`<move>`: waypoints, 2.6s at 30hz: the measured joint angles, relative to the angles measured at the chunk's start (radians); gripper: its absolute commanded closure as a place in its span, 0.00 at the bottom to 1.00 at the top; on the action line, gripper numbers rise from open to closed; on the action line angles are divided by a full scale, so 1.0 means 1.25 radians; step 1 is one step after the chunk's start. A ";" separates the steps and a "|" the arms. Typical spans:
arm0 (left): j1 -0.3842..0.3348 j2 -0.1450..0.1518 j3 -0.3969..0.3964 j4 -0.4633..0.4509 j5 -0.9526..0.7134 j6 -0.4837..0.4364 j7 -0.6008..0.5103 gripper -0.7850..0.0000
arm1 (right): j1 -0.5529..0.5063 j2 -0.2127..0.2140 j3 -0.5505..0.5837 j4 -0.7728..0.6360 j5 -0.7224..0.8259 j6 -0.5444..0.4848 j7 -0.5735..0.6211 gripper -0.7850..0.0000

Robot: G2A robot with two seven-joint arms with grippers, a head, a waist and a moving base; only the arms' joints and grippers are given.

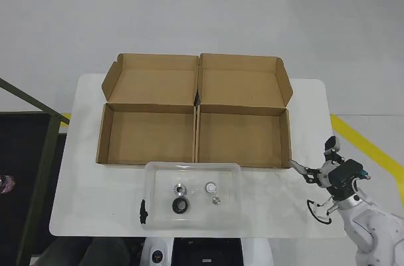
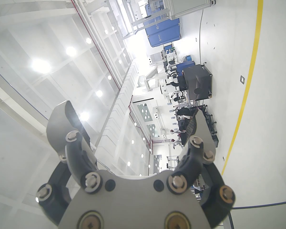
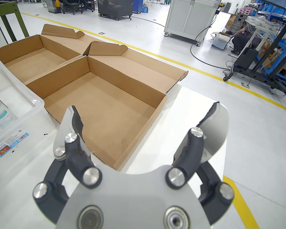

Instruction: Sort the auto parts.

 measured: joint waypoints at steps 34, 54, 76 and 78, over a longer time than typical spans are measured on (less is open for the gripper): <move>0.000 0.000 0.000 0.000 0.000 0.000 0.000 0.00 | 0.077 0.013 -0.053 -0.011 0.002 -0.139 0.107 0.00; 0.000 0.000 0.000 0.000 0.000 0.000 0.000 0.00 | 0.276 0.055 -0.293 -0.097 0.075 -0.306 0.376 0.00; 0.000 0.000 0.000 0.000 0.000 0.000 0.000 0.00 | 0.493 0.096 -0.624 -0.031 0.188 -0.306 0.619 0.00; 0.000 0.000 0.000 0.000 0.000 0.000 0.000 0.00 | 0.506 0.097 -0.644 -0.026 0.195 -0.306 0.635 0.00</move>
